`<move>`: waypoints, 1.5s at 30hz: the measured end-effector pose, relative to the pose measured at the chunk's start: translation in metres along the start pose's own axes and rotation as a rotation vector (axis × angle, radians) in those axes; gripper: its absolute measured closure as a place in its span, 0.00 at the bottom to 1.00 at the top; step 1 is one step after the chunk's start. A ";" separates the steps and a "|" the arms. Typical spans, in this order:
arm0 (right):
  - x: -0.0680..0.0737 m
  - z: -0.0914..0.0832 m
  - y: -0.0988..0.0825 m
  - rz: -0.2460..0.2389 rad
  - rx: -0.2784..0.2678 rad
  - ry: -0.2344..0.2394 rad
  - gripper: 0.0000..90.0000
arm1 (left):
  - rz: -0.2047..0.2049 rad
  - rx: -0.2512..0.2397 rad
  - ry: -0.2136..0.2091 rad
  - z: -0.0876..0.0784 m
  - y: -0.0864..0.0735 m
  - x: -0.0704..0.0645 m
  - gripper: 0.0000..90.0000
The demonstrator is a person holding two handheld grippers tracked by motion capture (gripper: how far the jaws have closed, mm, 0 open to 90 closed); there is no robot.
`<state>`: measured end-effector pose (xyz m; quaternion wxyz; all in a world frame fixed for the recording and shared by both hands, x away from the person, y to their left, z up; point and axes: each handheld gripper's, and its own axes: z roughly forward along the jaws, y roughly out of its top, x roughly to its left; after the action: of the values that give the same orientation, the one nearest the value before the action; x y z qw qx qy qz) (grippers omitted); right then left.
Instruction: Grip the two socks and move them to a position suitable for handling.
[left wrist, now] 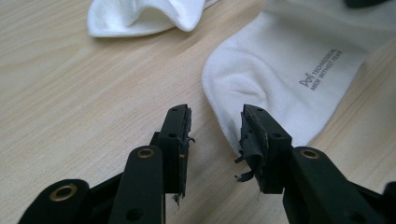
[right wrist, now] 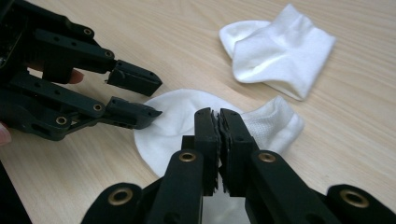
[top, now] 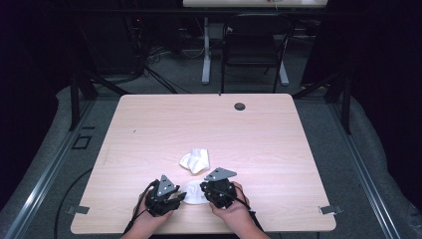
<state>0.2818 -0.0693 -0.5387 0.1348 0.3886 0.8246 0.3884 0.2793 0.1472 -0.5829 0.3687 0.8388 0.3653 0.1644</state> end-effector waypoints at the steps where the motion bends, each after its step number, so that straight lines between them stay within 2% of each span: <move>1: -0.003 -0.003 0.000 0.010 -0.004 0.000 0.96 | 0.000 -0.001 0.001 0.000 0.000 0.000 0.69; 2: -0.009 -0.008 -0.002 0.024 -0.007 -0.002 0.96 | -0.002 -0.001 0.002 0.000 0.000 0.000 0.69; 10: -0.025 -0.020 -0.014 0.039 0.009 -0.033 0.96 | -0.005 0.002 0.003 0.000 0.000 0.000 0.69; 17: -0.039 -0.024 -0.021 0.069 0.011 -0.057 0.96 | -0.015 0.007 0.006 -0.001 0.000 0.003 0.69; 18: -0.041 -0.025 -0.022 0.064 0.028 -0.063 0.96 | -0.008 0.012 0.010 -0.002 0.000 0.004 0.69; 22: -0.048 -0.027 -0.032 0.087 0.051 -0.082 0.96 | -0.024 0.014 0.014 -0.003 -0.001 0.006 0.69; 24: -0.051 -0.028 -0.034 0.100 0.058 -0.089 0.96 | -0.040 0.018 0.015 -0.004 -0.002 0.007 0.69; 29: -0.057 -0.032 -0.041 0.110 0.076 -0.111 0.97 | -0.044 0.022 0.023 -0.006 -0.003 0.010 0.69; 31: -0.061 -0.030 -0.049 0.144 0.085 -0.105 0.96 | -0.052 0.028 0.025 -0.007 -0.004 0.012 0.69; 33: -0.064 -0.033 -0.050 0.168 0.082 -0.098 0.94 | -0.057 0.032 0.028 -0.008 -0.004 0.013 0.69; 34: -0.064 -0.033 -0.050 0.168 0.082 -0.098 0.94 | -0.056 0.031 0.028 -0.008 -0.003 0.014 0.69; 35: -0.063 -0.039 -0.046 0.163 0.036 -0.111 0.94 | -0.055 0.032 0.029 -0.009 -0.003 0.015 0.68; 36: -0.063 -0.039 -0.046 0.163 0.036 -0.111 0.94 | -0.055 0.032 0.029 -0.009 -0.003 0.015 0.68; 37: -0.060 -0.042 -0.043 0.159 0.007 -0.112 0.94 | -0.060 0.014 0.027 -0.012 -0.001 0.016 0.68; 39: -0.056 -0.043 -0.039 0.156 -0.028 -0.092 0.94 | -0.072 -0.017 0.016 -0.016 0.002 0.016 0.68; 40: -0.053 -0.043 -0.037 0.147 -0.043 -0.077 0.94 | -0.072 -0.017 0.016 -0.016 0.002 0.016 0.68; 41: -0.050 -0.042 -0.035 0.133 -0.051 -0.067 0.94 | -0.069 -0.053 -0.001 -0.020 0.005 0.014 0.68; 42: -0.050 -0.042 -0.035 0.133 -0.051 -0.067 0.94 | -0.069 -0.053 -0.001 -0.020 0.005 0.014 0.68; 43: -0.044 -0.037 -0.032 0.104 -0.050 -0.054 0.94 | -0.053 -0.075 -0.012 -0.022 0.007 0.011 0.68; 44: -0.044 -0.037 -0.032 0.104 -0.050 -0.054 0.94 | -0.053 -0.075 -0.012 -0.022 0.007 0.011 0.68; 45: -0.040 -0.031 -0.030 0.074 -0.033 -0.046 0.94 | -0.041 -0.085 -0.023 -0.021 0.009 0.008 0.68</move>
<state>0.2758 -0.1271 -0.5437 0.1459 0.4253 0.7998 0.3977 0.2777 0.1594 -0.5625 0.4116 0.8164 0.3708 0.1627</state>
